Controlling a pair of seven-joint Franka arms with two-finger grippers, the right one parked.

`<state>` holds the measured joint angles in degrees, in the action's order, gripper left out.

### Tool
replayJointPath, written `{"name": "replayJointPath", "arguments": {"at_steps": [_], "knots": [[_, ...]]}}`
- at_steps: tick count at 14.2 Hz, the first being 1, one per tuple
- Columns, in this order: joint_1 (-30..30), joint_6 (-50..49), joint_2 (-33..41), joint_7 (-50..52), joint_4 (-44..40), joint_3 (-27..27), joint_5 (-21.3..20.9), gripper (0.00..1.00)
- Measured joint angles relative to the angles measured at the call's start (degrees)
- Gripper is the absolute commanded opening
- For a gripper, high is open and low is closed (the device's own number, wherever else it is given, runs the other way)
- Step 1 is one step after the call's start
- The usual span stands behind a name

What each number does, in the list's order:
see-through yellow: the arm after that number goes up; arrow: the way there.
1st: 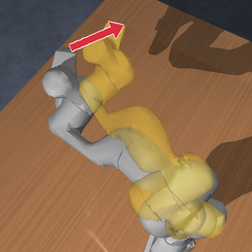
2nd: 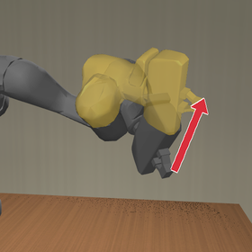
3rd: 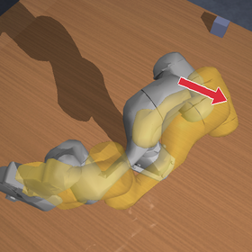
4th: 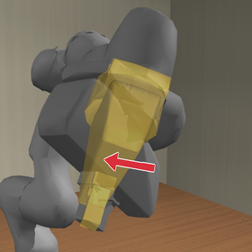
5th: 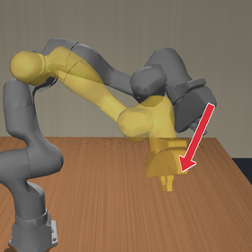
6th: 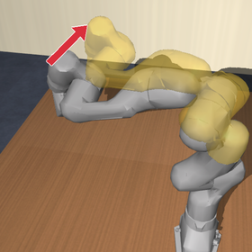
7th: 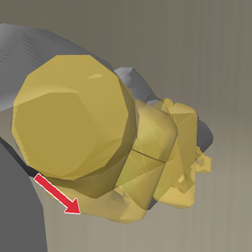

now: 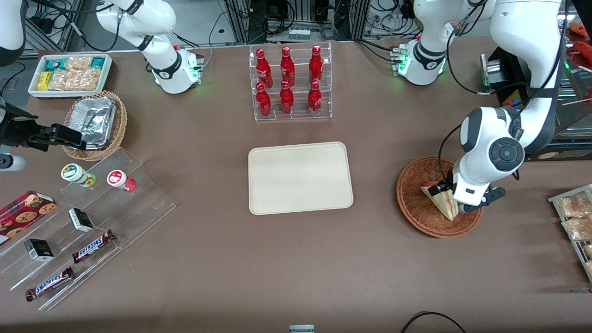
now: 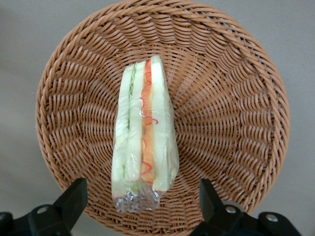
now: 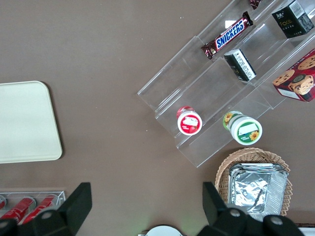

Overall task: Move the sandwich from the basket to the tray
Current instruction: 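Lower the left gripper and close it on the wrapped sandwich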

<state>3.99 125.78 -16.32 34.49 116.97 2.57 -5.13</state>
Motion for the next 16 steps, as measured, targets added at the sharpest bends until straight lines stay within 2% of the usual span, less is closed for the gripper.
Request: {"name": "replayJointPath", "arguments": {"at_steps": [6,8,9,10,12,13,16], "knots": [[-0.11,7.00,-0.55,0.01,4.83,-0.92,-0.20,1.00],[-0.15,7.60,-0.55,0.01,5.48,-0.97,-0.20,0.92],[-0.14,7.67,-0.56,0.01,5.52,-0.97,-0.20,0.83],[-0.14,7.74,-0.58,0.01,5.53,-0.97,-0.20,0.69],[-0.13,7.83,-0.66,0.01,5.53,-0.97,-0.20,0.13],[-0.13,7.85,-0.73,0.01,5.53,-0.97,-0.20,0.00],[-0.12,7.95,-0.76,0.01,5.40,-0.97,-0.20,0.00]]}}
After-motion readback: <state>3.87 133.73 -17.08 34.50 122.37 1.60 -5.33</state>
